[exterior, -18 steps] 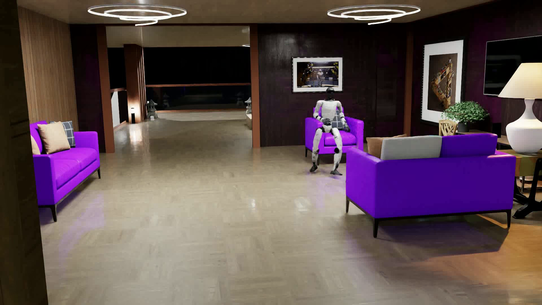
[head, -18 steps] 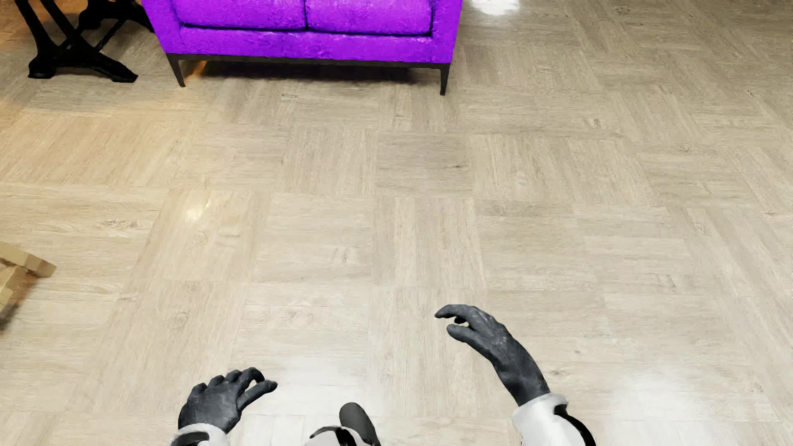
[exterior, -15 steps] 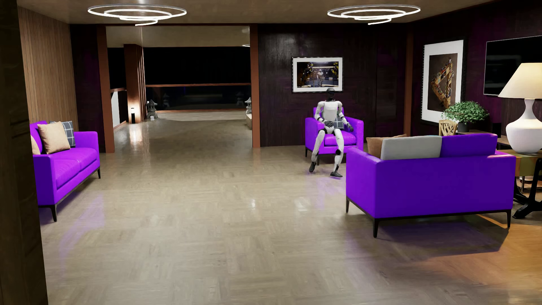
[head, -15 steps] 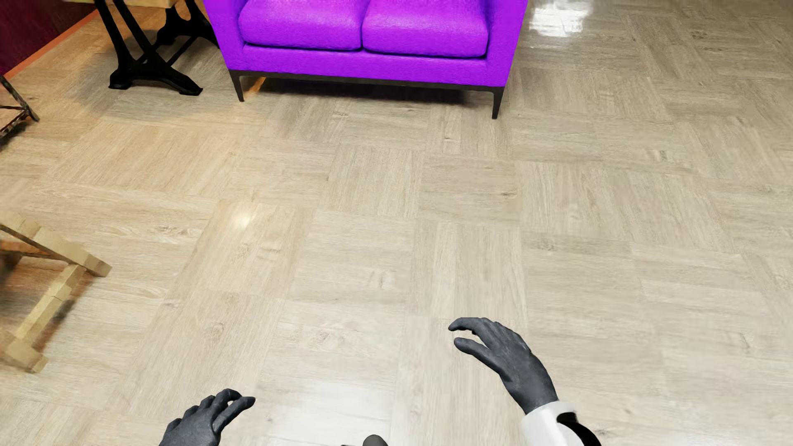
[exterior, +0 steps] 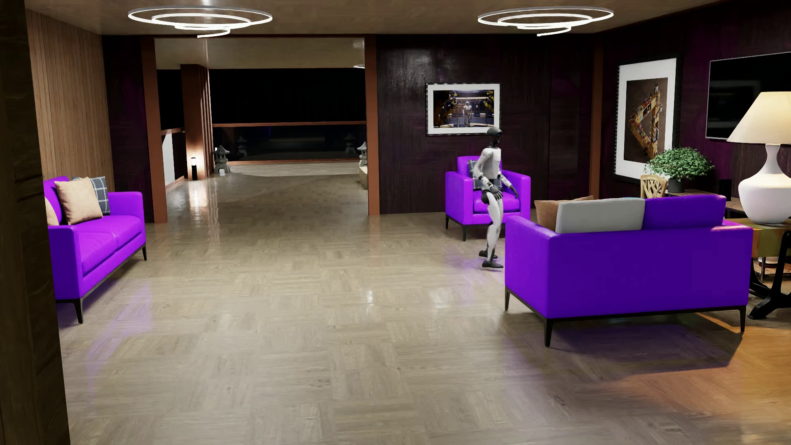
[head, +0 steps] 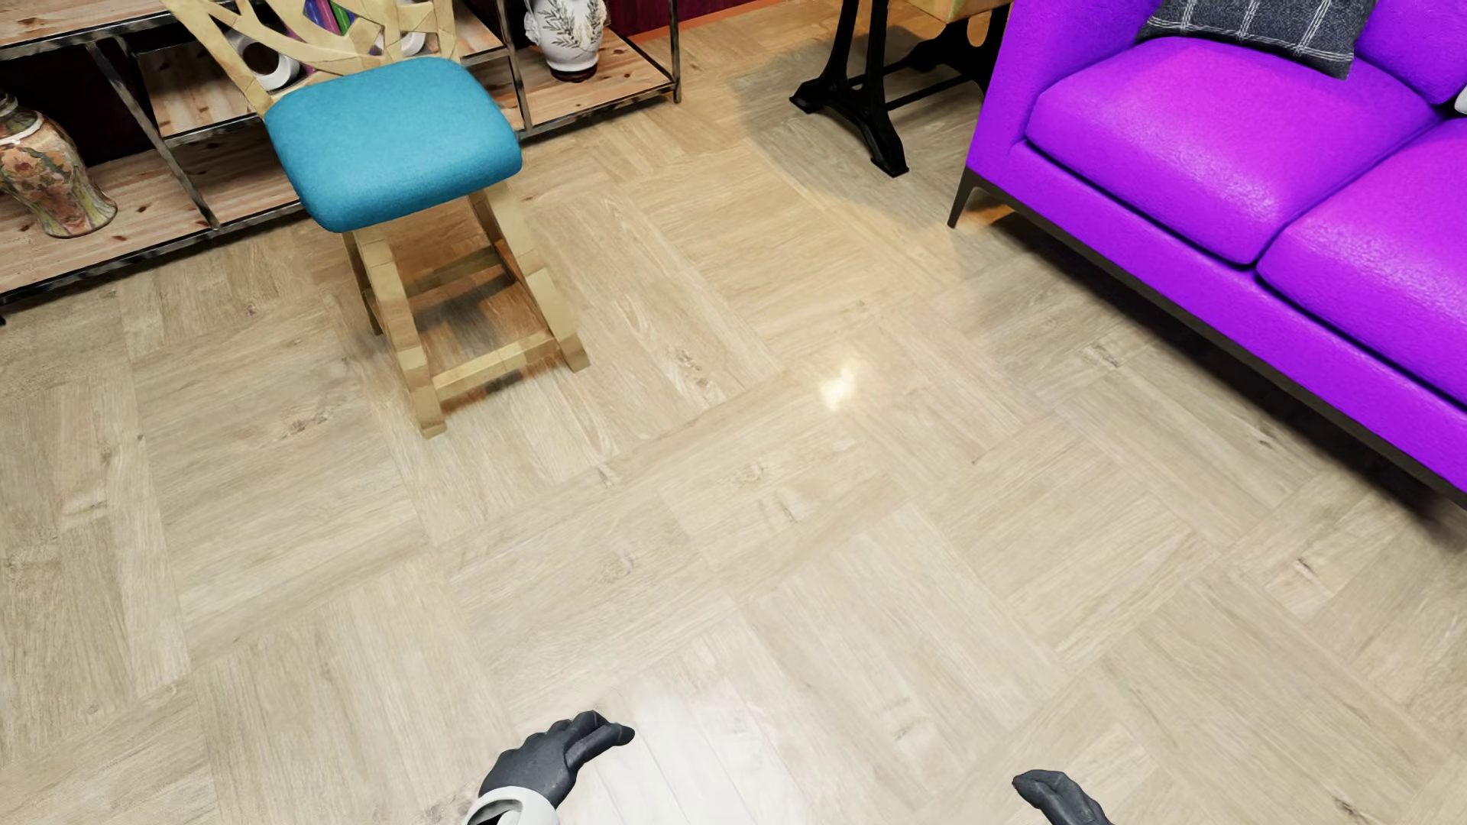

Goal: Go to the dark cyan stool

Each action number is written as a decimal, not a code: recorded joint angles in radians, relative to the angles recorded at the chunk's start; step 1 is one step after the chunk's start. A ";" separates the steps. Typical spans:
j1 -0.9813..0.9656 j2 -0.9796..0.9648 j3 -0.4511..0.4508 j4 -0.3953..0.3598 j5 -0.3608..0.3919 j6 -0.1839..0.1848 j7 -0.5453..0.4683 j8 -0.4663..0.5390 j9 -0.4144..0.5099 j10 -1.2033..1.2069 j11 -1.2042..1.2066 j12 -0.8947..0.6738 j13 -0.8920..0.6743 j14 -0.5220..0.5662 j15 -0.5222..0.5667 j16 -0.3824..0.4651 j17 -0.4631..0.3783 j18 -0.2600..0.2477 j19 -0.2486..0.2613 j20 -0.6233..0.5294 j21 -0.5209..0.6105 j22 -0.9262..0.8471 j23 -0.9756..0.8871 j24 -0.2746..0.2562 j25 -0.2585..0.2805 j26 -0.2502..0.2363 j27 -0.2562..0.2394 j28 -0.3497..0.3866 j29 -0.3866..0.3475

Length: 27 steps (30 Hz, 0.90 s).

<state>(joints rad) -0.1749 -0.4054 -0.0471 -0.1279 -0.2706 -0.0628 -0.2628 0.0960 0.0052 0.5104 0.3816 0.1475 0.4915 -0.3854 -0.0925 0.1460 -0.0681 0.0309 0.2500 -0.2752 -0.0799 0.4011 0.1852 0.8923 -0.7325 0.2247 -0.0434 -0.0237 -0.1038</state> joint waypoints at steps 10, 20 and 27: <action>-0.424 0.242 0.028 0.372 0.142 0.074 0.355 -0.512 0.016 0.566 -0.028 0.071 -0.284 0.201 -0.236 0.080 -0.104 -0.013 -0.156 0.068 0.118 0.399 0.456 -0.260 0.104 0.158 0.199 0.035 0.051; -0.128 0.271 0.047 0.200 0.065 0.058 0.772 -0.614 -0.011 -0.076 0.235 0.093 -0.241 0.130 -0.244 0.051 -0.025 0.114 -0.109 0.032 -0.027 0.339 0.473 -0.204 0.107 0.130 0.222 -0.016 0.031; -0.059 -0.043 -0.002 0.188 -0.098 0.032 0.700 -0.346 0.005 -0.079 0.628 -0.012 -0.182 0.094 -0.149 0.056 0.003 0.047 -0.039 0.046 -0.087 0.200 0.423 -0.179 0.080 0.071 0.232 0.068 0.060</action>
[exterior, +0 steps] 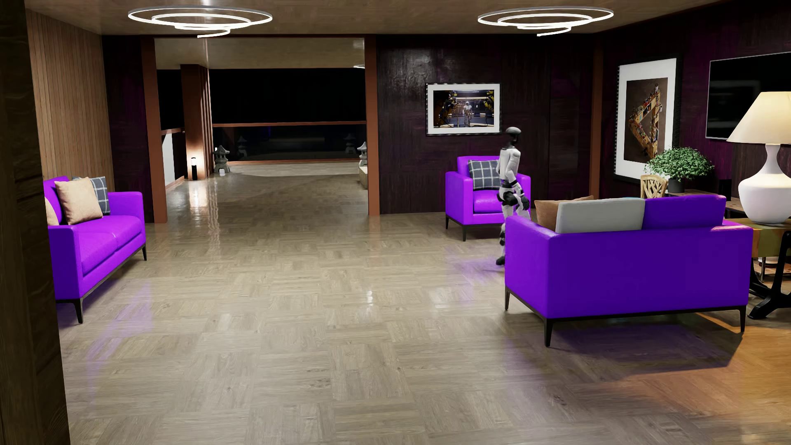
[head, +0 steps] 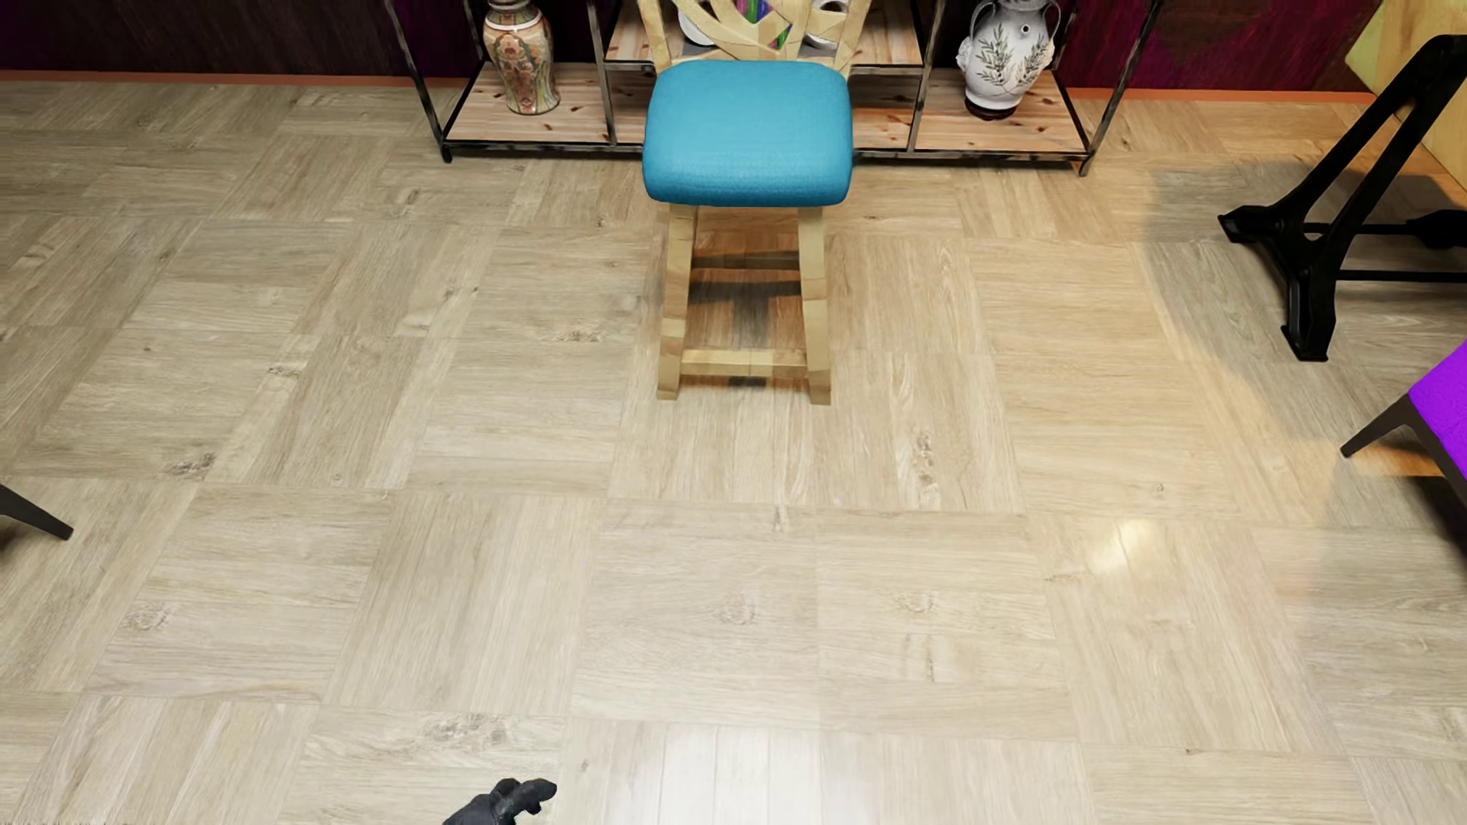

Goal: Go to the dark cyan stool

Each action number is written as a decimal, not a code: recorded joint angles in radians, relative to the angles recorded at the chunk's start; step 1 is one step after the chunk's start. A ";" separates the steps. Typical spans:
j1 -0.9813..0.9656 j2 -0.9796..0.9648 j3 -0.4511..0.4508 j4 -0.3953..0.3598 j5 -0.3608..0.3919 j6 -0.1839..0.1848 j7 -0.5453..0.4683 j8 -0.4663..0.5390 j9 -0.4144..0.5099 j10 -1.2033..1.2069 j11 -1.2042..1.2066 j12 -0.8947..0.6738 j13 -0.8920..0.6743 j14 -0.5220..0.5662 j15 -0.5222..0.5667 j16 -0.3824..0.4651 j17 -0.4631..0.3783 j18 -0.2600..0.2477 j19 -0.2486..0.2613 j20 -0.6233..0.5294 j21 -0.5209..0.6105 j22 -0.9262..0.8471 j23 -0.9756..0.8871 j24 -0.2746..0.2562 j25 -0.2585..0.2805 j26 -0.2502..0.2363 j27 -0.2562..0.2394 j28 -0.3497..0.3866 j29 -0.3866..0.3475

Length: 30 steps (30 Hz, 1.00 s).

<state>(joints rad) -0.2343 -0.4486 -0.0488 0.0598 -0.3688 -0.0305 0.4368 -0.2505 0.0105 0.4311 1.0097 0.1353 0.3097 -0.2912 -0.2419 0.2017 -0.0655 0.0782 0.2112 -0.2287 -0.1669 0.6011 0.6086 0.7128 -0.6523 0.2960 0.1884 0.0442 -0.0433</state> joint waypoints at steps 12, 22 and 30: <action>0.013 0.182 0.013 0.154 0.216 -0.002 -0.234 0.197 -0.003 0.050 -0.537 0.041 -0.012 0.029 -0.082 0.023 0.012 -0.171 -0.083 -0.040 0.070 -0.024 0.007 0.066 -0.055 0.027 -0.012 -0.056 0.032; -0.107 0.213 0.010 0.295 0.352 0.065 -0.246 -0.007 0.013 0.142 -0.564 0.057 -0.063 0.065 -0.128 0.039 0.000 -0.160 -0.206 -0.104 0.091 0.027 -0.006 0.068 -0.006 0.042 -0.020 -0.134 -0.013; -0.025 0.225 0.007 0.165 0.331 0.080 -0.160 -0.061 -0.003 0.066 -0.604 0.014 -0.109 0.015 -0.113 0.039 -0.007 -0.122 -0.229 -0.138 0.098 0.016 0.016 0.051 0.007 0.025 0.032 -0.102 -0.012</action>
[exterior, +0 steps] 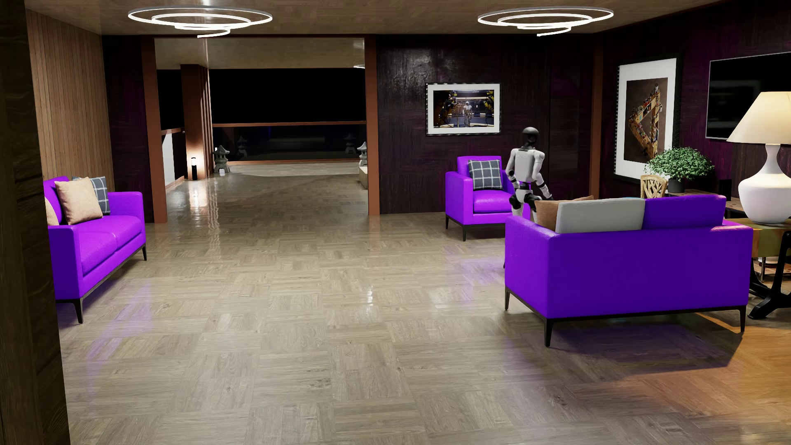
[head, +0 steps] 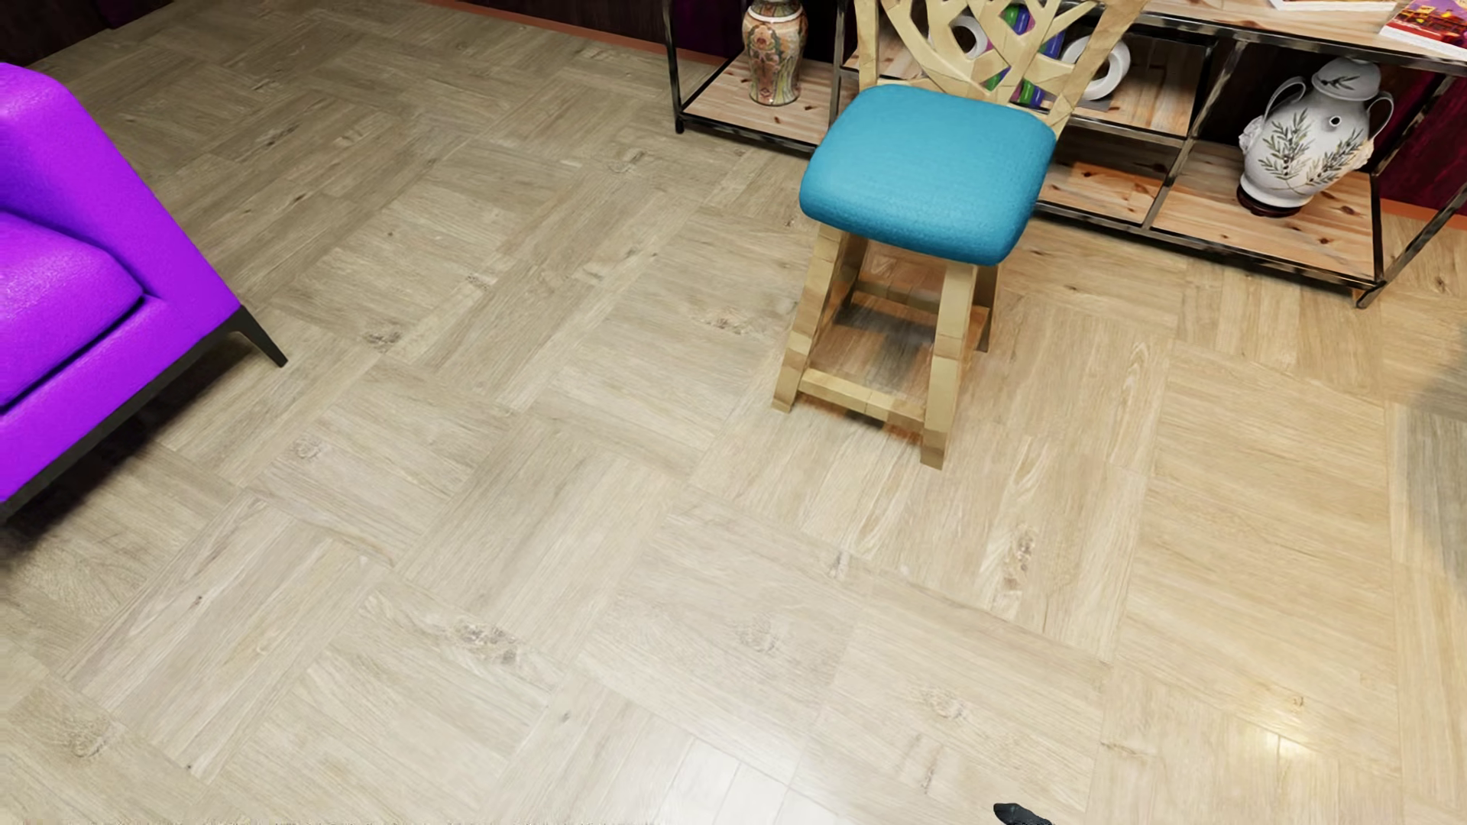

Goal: Go to the dark cyan stool

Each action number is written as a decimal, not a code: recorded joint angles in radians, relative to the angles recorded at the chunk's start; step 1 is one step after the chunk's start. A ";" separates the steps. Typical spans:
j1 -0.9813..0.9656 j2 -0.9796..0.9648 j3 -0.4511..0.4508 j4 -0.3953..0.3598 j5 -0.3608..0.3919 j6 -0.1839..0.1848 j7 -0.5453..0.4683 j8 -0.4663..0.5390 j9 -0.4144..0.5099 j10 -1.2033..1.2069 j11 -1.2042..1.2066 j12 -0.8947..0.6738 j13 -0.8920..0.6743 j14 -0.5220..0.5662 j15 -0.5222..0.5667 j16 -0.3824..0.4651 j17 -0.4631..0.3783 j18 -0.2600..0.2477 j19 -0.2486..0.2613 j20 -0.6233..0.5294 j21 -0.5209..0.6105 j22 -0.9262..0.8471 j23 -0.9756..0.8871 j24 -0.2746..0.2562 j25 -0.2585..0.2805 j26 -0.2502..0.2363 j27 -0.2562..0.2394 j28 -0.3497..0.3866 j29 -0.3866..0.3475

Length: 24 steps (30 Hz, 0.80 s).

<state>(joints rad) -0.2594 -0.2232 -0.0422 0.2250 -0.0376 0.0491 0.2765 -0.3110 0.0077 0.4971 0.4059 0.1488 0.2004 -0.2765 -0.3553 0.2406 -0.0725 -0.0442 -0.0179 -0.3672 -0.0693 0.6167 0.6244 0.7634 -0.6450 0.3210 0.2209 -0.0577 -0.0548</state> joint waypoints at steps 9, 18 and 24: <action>0.005 0.010 0.000 -0.039 -0.025 -0.017 -0.019 -0.031 -0.009 -0.065 -0.037 -0.033 0.002 0.047 0.014 0.006 0.026 -0.011 -0.011 -0.008 -0.021 0.021 0.059 -0.025 0.004 0.008 0.006 0.008 0.006; 0.002 0.059 0.002 0.041 -0.044 -0.015 0.369 -0.133 -0.013 0.010 -0.061 -0.045 0.009 0.019 0.007 0.017 0.005 0.128 0.004 0.010 -0.025 0.017 0.105 -0.031 -0.007 0.005 0.018 0.027 0.005; 0.055 0.110 0.020 -0.048 -0.105 -0.033 0.321 -0.186 -0.024 -0.078 -0.062 -0.023 0.007 0.016 -0.005 -0.005 0.009 0.097 0.049 -0.021 -0.036 0.060 0.110 -0.040 0.003 0.002 0.015 0.014 0.001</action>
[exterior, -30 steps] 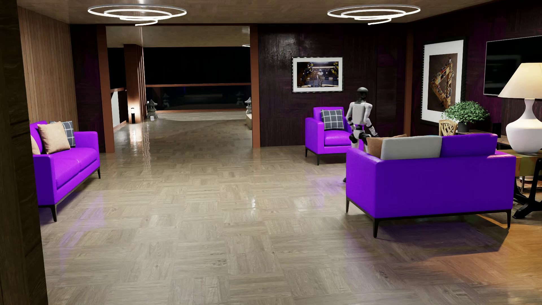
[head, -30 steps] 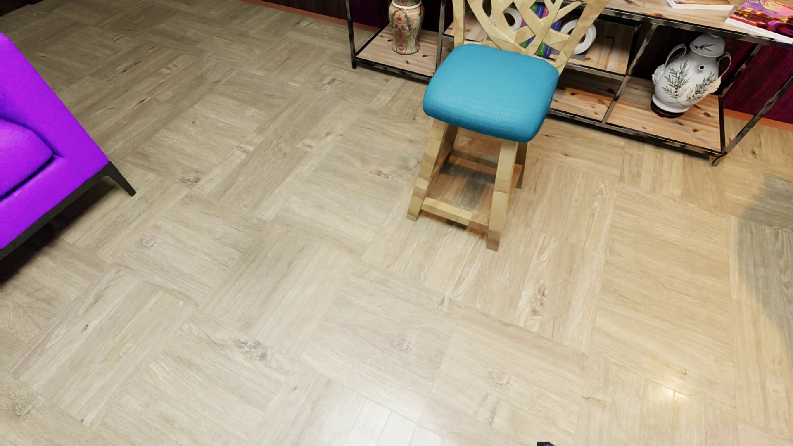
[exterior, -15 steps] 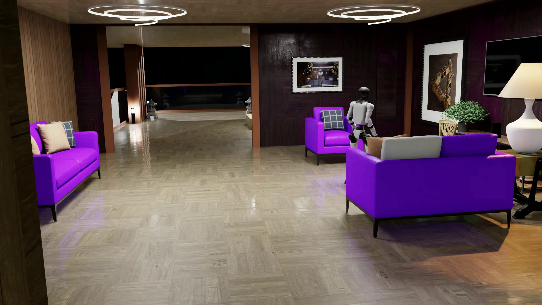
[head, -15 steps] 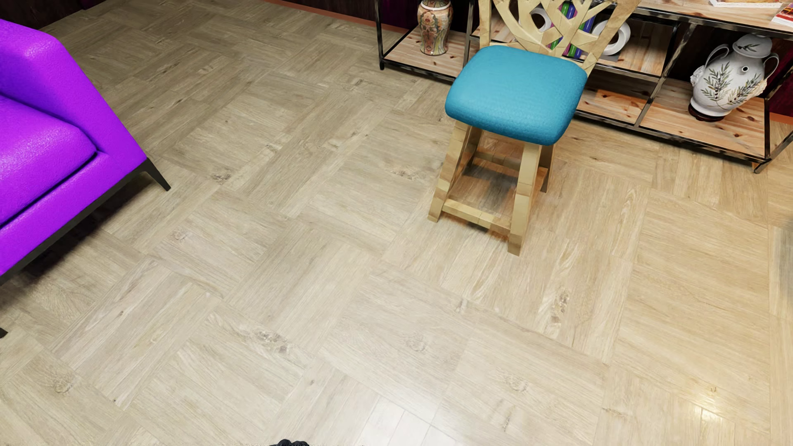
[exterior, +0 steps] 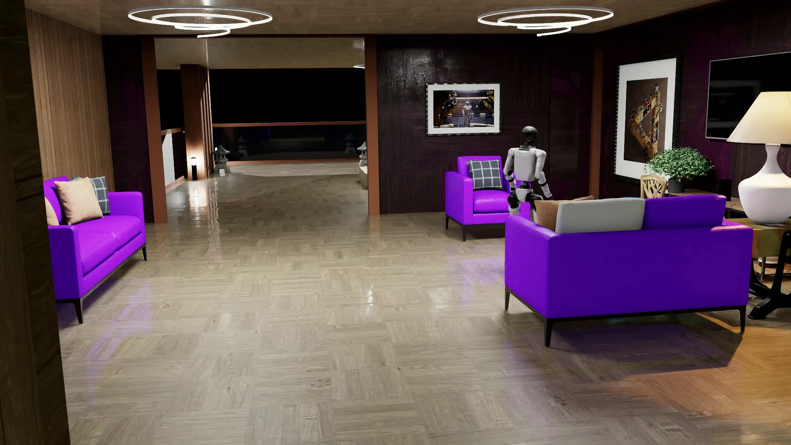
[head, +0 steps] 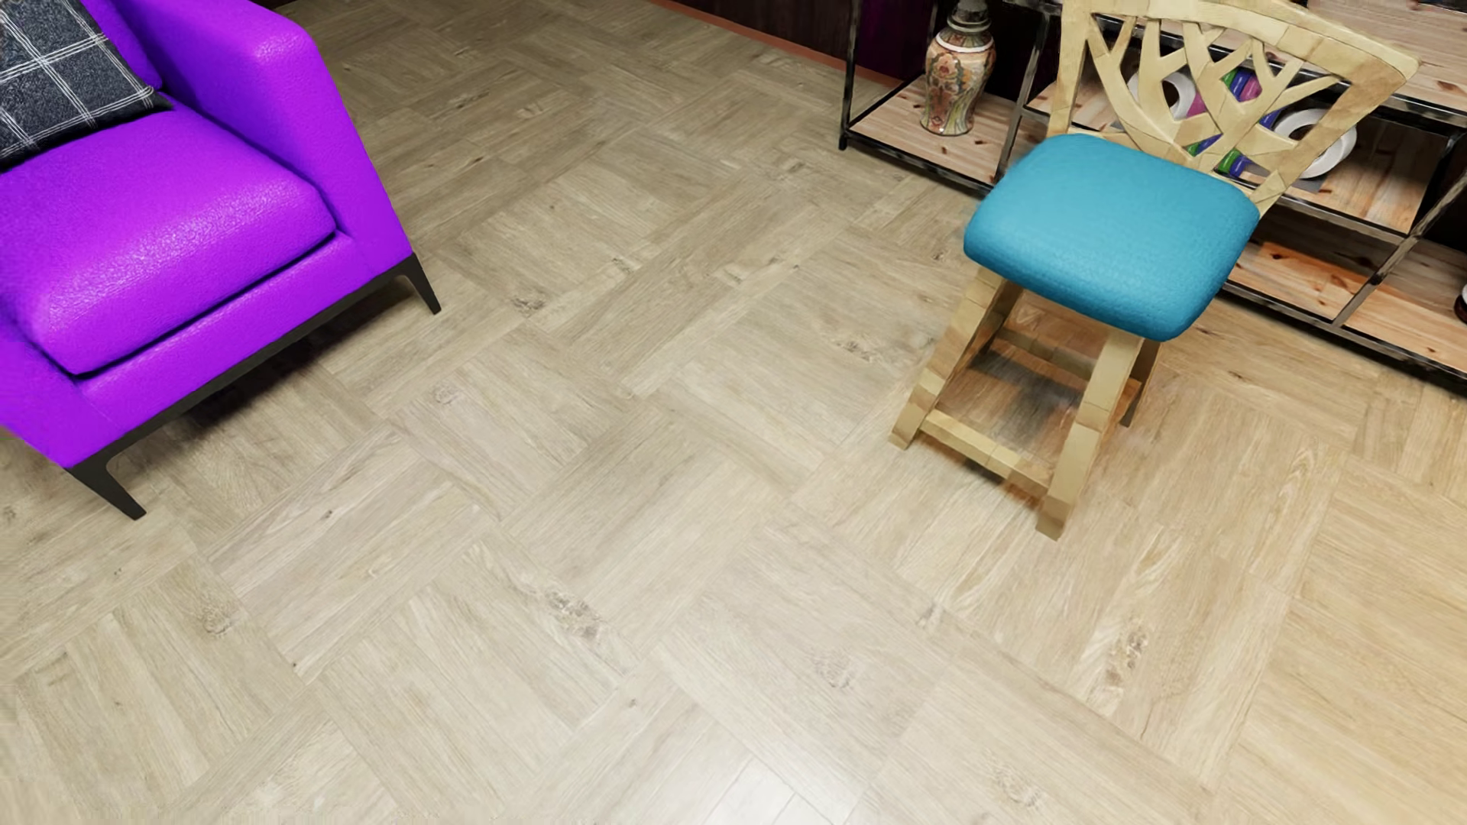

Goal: Go to the dark cyan stool

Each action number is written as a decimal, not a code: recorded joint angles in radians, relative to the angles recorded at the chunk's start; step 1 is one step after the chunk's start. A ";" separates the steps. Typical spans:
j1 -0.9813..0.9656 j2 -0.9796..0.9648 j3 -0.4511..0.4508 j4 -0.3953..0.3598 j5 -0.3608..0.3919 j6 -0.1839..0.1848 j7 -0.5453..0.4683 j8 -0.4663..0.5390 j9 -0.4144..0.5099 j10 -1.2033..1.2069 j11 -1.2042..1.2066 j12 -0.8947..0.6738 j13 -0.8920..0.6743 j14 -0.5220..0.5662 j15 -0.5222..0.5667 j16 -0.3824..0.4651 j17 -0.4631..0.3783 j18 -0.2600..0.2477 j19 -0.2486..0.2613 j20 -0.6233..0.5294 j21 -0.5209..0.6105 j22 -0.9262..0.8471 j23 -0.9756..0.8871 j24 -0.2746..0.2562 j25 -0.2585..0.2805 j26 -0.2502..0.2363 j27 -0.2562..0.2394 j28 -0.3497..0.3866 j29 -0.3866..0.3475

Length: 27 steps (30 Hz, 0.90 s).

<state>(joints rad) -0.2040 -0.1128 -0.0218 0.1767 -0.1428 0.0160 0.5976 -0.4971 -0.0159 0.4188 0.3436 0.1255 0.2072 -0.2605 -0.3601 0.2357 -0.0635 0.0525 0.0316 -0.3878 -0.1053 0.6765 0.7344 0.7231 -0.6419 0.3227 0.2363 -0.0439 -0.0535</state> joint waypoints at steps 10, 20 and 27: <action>0.006 -0.281 -0.028 -0.131 -0.180 -0.038 -0.194 0.236 0.024 0.011 0.585 -0.005 0.021 -0.041 0.033 -0.011 -0.001 0.003 0.035 -0.053 -0.017 0.049 -0.035 0.000 -0.003 0.006 0.001 -0.010 -0.002; -0.024 -0.125 -0.009 -0.074 0.018 -0.030 -0.494 0.461 0.010 0.010 0.086 -0.048 0.075 -0.003 0.016 0.016 0.009 -0.101 0.081 -0.026 0.008 0.057 0.020 -0.074 -0.054 0.014 0.000 0.045 0.024; -0.100 -0.081 0.000 0.015 0.106 -0.009 -0.598 0.324 0.013 0.073 0.044 0.010 0.025 0.062 -0.003 0.013 -0.022 -0.140 0.021 -0.037 0.001 0.105 -0.023 -0.105 -0.018 0.023 -0.007 0.020 -0.016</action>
<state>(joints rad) -0.3035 -0.1937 -0.0221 0.1915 -0.0370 0.0067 -0.0002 -0.1733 -0.0027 0.4919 0.3875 0.1355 0.2319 -0.1984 -0.3633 0.2486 -0.0859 -0.0873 0.0522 -0.4243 -0.1038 0.7820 0.7110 0.6178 -0.6603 0.3453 0.2292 -0.0239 -0.0694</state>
